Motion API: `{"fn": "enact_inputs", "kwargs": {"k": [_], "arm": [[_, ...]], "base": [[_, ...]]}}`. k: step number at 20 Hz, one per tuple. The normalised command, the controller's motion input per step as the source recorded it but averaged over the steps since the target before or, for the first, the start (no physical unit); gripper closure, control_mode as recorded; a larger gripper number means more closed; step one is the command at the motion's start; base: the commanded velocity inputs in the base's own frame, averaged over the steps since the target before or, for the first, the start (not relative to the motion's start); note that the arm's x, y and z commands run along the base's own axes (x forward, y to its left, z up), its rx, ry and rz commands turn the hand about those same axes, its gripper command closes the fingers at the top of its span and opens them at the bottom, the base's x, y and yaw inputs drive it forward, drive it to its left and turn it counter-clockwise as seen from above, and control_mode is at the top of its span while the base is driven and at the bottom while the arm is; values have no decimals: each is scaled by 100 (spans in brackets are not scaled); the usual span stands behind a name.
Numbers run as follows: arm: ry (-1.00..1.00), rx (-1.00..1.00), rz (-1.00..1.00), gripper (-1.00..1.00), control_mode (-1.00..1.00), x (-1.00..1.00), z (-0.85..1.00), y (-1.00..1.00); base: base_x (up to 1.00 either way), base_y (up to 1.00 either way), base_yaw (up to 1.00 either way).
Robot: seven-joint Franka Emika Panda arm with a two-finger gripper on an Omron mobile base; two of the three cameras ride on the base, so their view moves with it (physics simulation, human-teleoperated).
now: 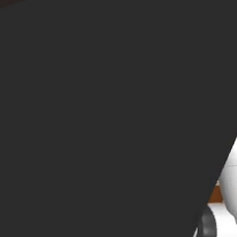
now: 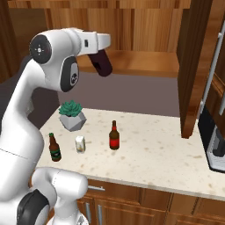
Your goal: Sort all alcoholic drinks to one cabinet, and non-alcoholic drinks to the other.
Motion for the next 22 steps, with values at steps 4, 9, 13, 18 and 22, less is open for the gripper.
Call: {"fn": "enact_inputs", "kwargs": {"k": [4, 9, 13, 18, 22], "arm": [[0, 0, -1, 100, -100, 22, 0, 0], [0, 0, 0, 100, -100, 20, 0, 0], [0, 0, 0, 100, -100, 20, 0, -1], [0, 0, 0, 100, -100, 20, 0, -1], [0, 0, 0, 100, -100, 21, 0, 0]], "base": [[0, 0, 0], [0, 0, 0], [0, 0, 0], [0, 0, 0], [0, 0, 0]]}}
